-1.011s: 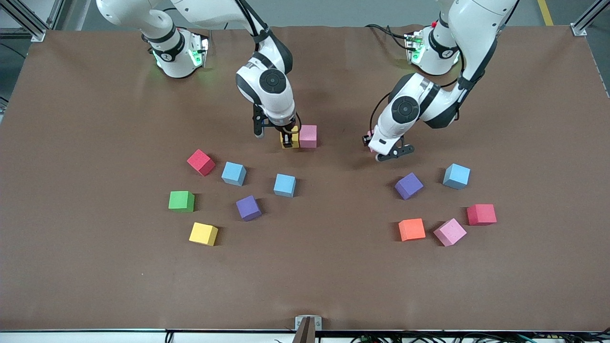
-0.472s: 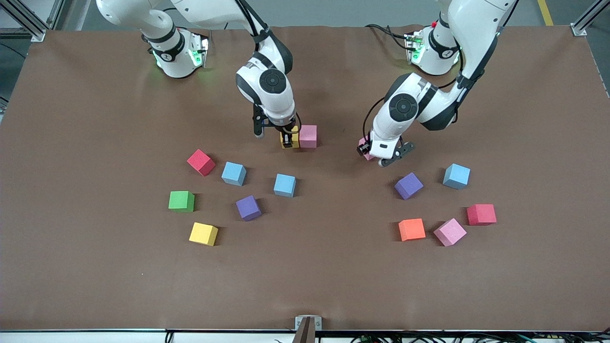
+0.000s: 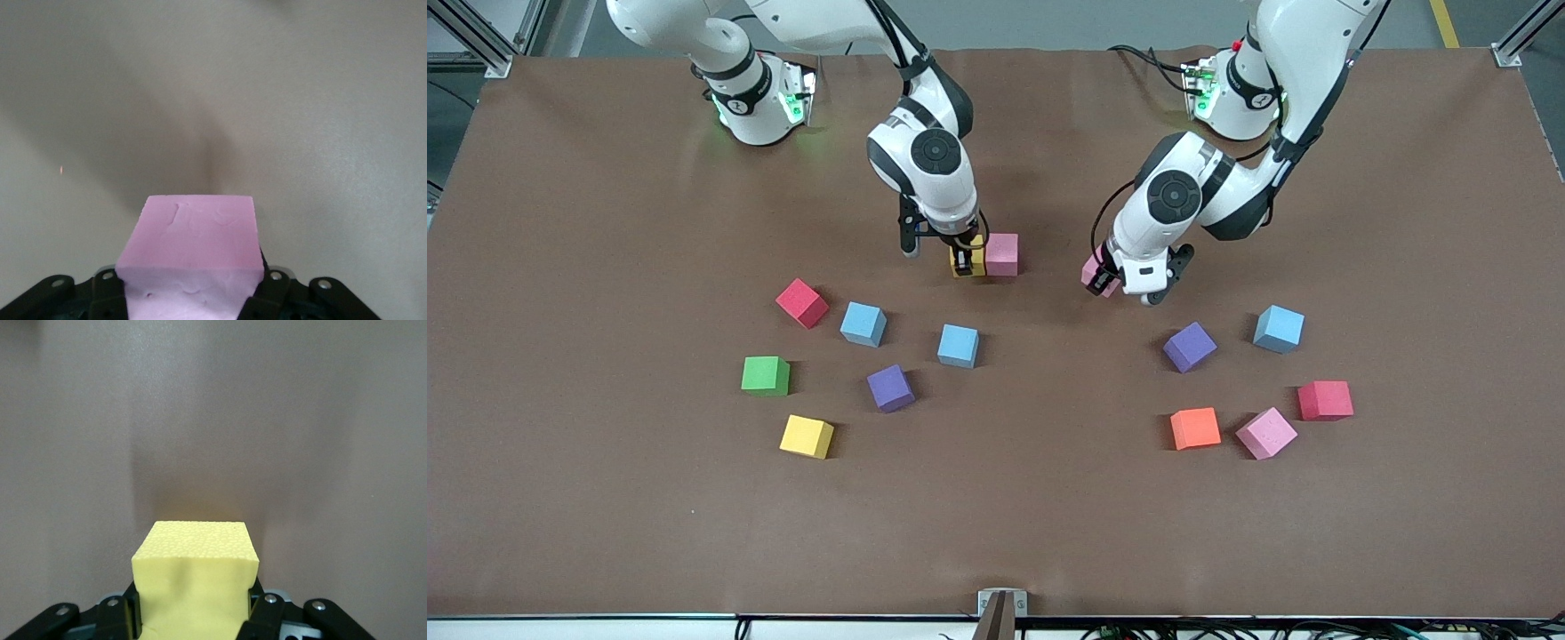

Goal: Arrange 11 blocks into digit 3
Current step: 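Carry the second pink cube with the left gripper beside the first pink cube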

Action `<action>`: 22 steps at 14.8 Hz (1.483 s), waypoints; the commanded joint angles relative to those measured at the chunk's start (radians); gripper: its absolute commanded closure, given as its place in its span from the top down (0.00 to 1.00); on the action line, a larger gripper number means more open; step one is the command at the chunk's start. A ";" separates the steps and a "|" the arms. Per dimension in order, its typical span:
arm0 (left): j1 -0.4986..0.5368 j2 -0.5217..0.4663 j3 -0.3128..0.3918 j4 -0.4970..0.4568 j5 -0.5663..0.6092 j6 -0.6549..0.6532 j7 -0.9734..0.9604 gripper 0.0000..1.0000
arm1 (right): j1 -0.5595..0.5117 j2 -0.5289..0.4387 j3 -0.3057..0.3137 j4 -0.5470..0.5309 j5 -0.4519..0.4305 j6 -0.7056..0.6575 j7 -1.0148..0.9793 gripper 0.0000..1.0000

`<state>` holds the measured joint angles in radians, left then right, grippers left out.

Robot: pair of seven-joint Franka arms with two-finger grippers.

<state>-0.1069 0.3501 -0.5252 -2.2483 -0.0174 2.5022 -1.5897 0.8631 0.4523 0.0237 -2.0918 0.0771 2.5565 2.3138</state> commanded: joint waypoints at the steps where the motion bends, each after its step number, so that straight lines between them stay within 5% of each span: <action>1: 0.003 0.004 -0.009 0.027 -0.045 -0.005 -0.132 0.22 | 0.011 0.011 -0.005 0.007 0.021 -0.001 0.013 0.00; 22: -0.100 0.075 -0.007 0.052 -0.072 0.107 -0.644 0.22 | 0.004 0.014 -0.005 0.013 0.020 0.001 0.004 0.00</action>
<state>-0.1919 0.4199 -0.5304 -2.2006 -0.0747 2.5932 -2.2099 0.8631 0.4528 0.0221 -2.0904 0.0771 2.5564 2.3138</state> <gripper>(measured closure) 0.401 0.436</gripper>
